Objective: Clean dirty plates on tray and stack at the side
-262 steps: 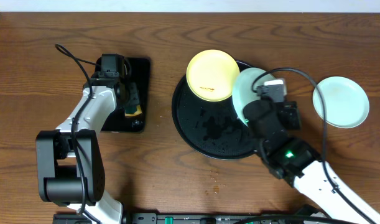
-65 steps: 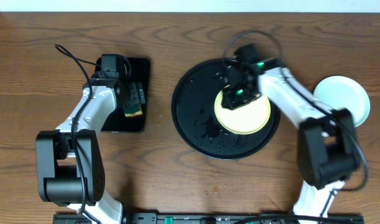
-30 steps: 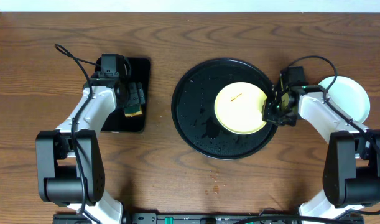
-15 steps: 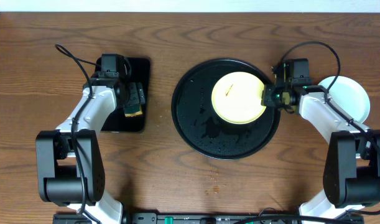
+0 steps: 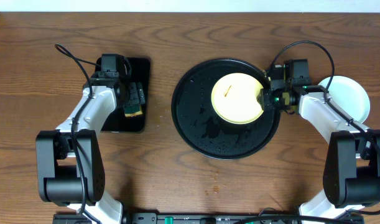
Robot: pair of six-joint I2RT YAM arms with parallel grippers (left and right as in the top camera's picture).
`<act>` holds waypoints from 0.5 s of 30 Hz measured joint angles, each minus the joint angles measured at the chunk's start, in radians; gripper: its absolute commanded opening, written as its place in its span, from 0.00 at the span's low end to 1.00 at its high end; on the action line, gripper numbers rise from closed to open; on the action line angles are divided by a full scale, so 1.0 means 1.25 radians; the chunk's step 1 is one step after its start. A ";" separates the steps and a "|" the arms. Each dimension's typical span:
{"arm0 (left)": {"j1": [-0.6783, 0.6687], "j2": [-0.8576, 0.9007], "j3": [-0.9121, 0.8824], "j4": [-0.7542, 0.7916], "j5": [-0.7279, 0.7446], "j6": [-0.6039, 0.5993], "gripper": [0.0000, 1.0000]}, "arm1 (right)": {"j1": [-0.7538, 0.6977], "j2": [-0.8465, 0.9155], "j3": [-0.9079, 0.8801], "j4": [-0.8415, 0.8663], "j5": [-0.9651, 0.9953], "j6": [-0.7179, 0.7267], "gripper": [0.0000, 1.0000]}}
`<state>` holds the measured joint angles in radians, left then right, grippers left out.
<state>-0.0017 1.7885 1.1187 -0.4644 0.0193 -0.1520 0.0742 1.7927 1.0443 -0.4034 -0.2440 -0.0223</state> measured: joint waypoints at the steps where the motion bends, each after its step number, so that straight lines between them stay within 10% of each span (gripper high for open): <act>1: 0.000 0.000 0.000 0.000 0.000 0.000 0.88 | 0.000 0.000 0.000 -0.007 0.005 0.002 0.33; 15: 0.000 0.000 0.000 0.000 0.000 0.000 0.88 | 0.046 0.000 -0.001 -0.050 0.083 0.250 0.24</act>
<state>-0.0017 1.7885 1.1187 -0.4644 0.0193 -0.1520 0.1314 1.7927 1.0435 -0.4664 -0.1402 0.2897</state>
